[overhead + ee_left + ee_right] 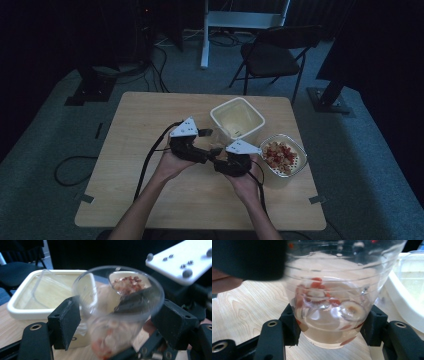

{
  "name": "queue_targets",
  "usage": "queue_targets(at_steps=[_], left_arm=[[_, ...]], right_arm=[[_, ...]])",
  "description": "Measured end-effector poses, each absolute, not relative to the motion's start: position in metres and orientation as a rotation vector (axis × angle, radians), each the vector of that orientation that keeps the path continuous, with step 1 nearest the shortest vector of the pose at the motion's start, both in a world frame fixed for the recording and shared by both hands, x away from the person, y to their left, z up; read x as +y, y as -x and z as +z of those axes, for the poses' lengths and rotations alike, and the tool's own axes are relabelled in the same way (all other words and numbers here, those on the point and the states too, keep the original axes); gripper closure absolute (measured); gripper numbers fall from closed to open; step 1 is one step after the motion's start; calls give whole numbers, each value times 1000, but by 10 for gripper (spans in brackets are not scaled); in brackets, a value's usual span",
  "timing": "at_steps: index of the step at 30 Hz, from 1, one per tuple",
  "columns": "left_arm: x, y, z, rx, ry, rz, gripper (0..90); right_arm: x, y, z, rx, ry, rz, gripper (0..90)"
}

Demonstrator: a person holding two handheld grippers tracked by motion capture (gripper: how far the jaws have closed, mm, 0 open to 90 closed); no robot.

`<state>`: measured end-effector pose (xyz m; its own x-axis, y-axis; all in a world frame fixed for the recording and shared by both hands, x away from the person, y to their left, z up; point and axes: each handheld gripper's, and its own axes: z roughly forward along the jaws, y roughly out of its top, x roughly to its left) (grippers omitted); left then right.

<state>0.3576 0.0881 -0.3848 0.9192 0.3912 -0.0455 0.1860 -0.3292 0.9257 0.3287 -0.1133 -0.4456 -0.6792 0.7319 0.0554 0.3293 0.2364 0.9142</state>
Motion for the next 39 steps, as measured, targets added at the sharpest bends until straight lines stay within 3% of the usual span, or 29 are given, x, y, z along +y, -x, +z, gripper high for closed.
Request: queue_targets(at_steps=[13, 22, 39], left_arm=[[110, -350, -376, 442, -1887, 309, 250], [125, -356, -379, 495, -1876, 302, 250], [131, -364, -388, 557, -1872, 287, 263]], right_arm=[[-134, -325, -438, 2060, -1028, 1357, 422], [-150, -318, -420, 2019, -1039, 1343, 422], [-249, -305, -385, 1814, -1150, 1233, 422]])
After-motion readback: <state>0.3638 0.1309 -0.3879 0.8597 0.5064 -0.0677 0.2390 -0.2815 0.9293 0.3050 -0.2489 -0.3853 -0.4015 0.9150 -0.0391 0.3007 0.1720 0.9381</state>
